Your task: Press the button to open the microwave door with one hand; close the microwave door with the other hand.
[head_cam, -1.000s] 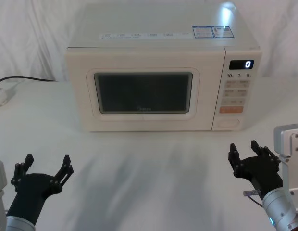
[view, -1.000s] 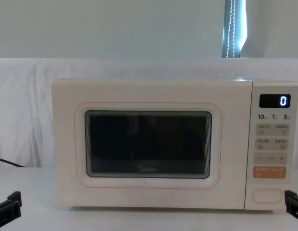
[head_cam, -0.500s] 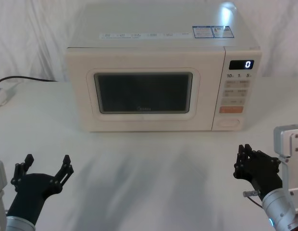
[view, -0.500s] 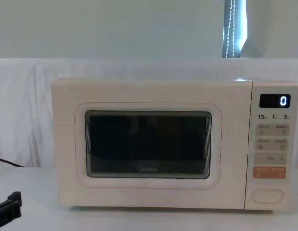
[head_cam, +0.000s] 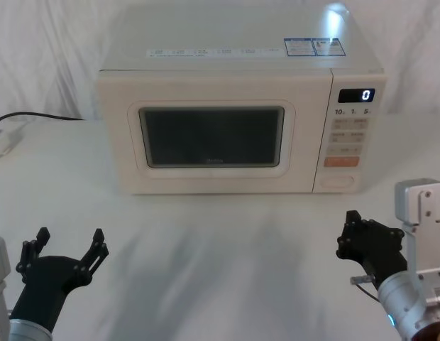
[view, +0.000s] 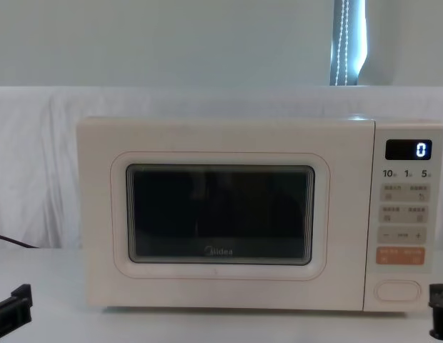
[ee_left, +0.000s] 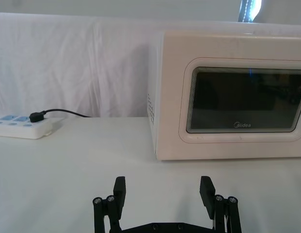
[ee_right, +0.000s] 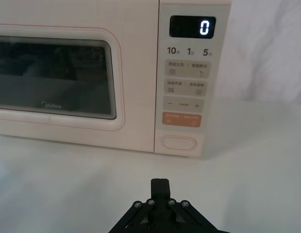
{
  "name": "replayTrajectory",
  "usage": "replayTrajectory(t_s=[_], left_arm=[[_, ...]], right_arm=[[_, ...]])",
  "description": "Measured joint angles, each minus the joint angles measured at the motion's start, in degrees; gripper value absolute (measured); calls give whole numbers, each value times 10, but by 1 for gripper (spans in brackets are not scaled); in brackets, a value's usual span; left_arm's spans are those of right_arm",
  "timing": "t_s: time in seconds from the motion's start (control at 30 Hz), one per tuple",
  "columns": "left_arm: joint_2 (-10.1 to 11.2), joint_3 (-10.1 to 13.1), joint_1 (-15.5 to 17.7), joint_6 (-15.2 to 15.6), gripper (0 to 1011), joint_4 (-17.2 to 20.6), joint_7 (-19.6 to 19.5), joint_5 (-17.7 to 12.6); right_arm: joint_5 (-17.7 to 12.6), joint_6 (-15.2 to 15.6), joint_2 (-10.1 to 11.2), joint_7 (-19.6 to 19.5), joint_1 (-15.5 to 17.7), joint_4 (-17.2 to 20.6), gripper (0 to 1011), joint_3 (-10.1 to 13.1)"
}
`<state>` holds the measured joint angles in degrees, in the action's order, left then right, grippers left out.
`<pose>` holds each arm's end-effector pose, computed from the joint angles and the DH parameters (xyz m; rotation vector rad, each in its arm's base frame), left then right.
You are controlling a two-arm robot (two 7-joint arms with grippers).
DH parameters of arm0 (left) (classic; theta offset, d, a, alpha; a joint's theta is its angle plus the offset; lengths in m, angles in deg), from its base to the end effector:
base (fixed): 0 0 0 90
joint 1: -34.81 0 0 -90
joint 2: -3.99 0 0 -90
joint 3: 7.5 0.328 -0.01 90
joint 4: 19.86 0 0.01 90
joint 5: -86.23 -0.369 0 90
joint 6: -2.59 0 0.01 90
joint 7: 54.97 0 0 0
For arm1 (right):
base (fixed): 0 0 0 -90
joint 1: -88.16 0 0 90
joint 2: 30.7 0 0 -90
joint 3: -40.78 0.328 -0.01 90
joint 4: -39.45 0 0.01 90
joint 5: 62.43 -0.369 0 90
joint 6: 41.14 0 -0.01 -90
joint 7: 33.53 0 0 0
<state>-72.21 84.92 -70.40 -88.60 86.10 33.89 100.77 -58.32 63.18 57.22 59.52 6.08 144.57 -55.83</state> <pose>0.3031 0.0402 -0.3210 -0.0382 0.0140 1.4459 0.3397 0.0522 -0.2891 -0.1088 0.0745 -1.4168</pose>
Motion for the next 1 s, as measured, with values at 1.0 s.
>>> replayTrajectory(t_s=[1.0], left_arm=[[0, 0, 0, 0, 1001, 0, 0, 0]], right_arm=[[-5, 23, -22, -18, -135, -154, 0, 18]])
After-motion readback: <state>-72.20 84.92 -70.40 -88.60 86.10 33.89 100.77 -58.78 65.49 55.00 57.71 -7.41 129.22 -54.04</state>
